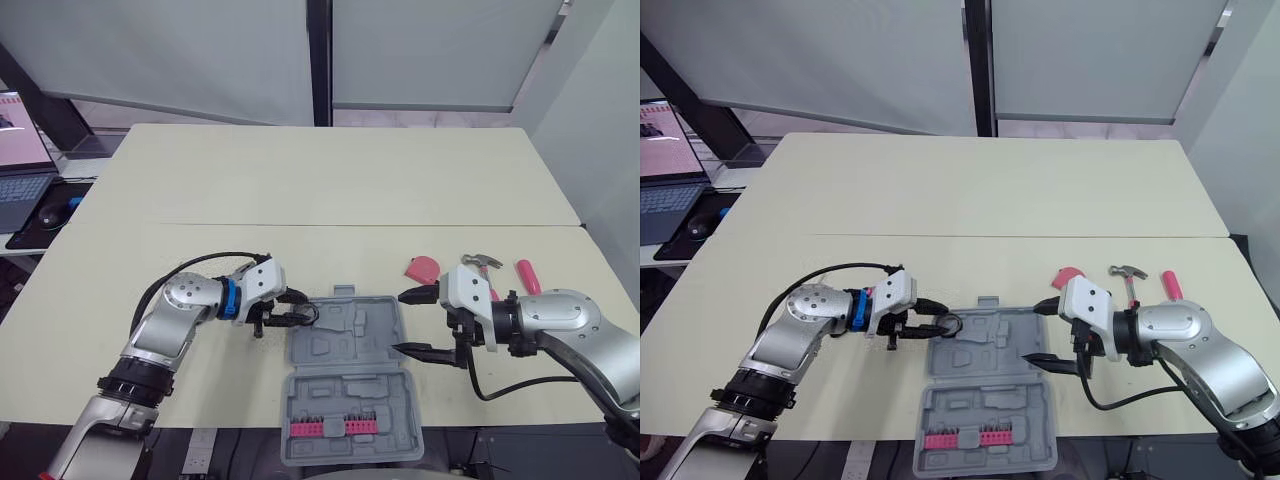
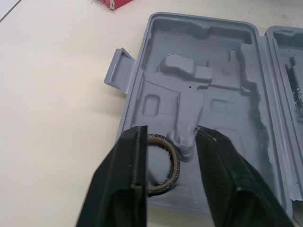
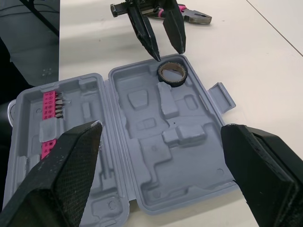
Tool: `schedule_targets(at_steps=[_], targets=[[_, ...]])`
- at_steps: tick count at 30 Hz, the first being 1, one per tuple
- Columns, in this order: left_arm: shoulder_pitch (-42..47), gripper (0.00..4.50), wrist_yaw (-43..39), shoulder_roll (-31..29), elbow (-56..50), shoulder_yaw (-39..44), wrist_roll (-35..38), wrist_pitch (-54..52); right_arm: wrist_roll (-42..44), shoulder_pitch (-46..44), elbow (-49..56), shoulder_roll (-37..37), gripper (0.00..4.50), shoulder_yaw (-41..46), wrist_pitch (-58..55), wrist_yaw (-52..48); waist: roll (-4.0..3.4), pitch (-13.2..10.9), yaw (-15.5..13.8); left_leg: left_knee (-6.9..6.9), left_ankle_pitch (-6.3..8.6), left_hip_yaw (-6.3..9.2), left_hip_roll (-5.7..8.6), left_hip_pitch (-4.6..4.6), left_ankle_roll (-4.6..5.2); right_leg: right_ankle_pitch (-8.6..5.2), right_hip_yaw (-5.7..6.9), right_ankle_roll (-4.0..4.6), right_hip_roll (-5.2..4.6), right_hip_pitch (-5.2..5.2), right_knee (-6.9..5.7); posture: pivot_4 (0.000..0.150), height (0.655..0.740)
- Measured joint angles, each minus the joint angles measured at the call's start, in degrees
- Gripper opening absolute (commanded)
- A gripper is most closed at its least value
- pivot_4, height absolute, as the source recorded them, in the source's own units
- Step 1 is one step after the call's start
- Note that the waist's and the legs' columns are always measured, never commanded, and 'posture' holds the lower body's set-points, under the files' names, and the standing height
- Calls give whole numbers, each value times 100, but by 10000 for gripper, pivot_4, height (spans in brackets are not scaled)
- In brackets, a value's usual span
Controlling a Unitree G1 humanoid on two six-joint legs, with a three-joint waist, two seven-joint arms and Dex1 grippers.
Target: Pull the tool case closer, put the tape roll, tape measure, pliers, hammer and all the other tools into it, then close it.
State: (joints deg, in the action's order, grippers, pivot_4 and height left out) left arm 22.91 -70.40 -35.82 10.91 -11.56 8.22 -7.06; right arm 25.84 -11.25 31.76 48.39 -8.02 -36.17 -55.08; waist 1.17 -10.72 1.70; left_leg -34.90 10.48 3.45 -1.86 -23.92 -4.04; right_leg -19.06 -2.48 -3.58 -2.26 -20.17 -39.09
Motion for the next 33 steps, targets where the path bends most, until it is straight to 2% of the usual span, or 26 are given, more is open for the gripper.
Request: schedule_targets(at_steps=[7,21,28,33], targets=[[43,7858,131,210,373,-1,-68,289,1,0,0,0,45000,0,2,12,0,0,-1,0,0,0,0,0,0,0,0,0,0,0,0,1500,7400],[361,7858,451,715,1775,-183,-521,1274,8,1,0,-5,45000,-1,-14,45,-1,2,-4,-2,0,2,2,5,0,1,1,-2,0,8,0,1500,7400],[236,7858,358,613,1588,-153,-471,1245,11,71,31,2,45000,10,-22,42,0,2,-3,-2,0,2,2,4,0,2,1,-3,0,6,0,1500,7400],[40,7858,282,309,1008,97,-148,850,4,53,36,-79,45000,30,57,118,0,1,12,-1,0,3,0,1,0,2,2,-3,0,2,0,1500,7400]])
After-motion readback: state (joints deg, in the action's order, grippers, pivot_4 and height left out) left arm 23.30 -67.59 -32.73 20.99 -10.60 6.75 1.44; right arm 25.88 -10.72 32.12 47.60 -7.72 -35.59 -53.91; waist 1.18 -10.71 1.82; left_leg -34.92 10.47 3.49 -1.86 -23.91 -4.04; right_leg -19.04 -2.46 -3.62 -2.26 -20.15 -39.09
